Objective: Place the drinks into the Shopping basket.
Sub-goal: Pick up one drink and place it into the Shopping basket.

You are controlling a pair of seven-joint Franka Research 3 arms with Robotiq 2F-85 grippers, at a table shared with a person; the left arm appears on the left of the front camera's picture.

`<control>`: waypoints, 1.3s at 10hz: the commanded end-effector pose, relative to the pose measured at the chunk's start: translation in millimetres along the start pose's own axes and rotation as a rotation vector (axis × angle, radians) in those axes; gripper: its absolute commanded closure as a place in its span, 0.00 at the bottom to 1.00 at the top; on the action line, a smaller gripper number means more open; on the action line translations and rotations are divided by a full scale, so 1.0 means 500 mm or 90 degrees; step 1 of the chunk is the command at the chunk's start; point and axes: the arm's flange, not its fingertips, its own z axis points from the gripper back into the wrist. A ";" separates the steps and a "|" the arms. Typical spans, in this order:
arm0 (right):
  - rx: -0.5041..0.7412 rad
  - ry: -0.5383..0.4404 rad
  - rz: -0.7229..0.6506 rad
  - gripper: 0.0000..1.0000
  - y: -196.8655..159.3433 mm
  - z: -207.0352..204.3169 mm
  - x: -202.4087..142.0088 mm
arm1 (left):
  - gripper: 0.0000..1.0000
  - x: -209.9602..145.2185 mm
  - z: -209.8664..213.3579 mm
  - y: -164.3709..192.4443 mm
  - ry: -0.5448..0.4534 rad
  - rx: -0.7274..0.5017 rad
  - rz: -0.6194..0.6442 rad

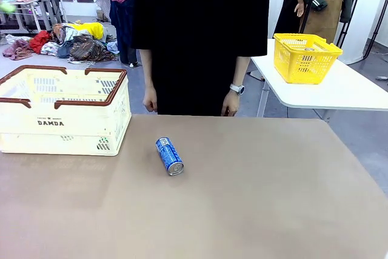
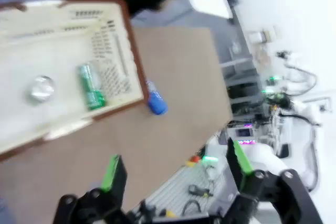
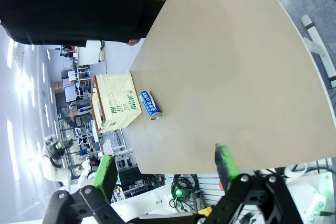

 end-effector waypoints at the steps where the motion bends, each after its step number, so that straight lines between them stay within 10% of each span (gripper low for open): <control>1: 0.009 -0.003 0.015 0.00 0.000 0.002 0.002 | 0.00 -0.163 0.017 0.104 -0.022 -0.122 -0.045; 3: 0.009 -0.003 0.015 0.00 0.000 0.002 0.002 | 0.00 -0.213 0.038 0.204 -0.020 -0.202 -0.054; 5: 0.009 -0.003 0.015 0.00 0.000 0.002 0.002 | 0.00 -0.114 -0.006 0.260 0.040 -0.136 -0.043; 6: 0.009 -0.003 0.015 0.00 0.000 0.002 0.002 | 0.00 -0.257 0.030 0.211 -0.041 -0.195 -0.049; 13: 0.009 -0.003 0.015 0.00 0.000 0.002 0.002 | 0.00 -0.257 0.030 0.211 -0.041 -0.195 -0.049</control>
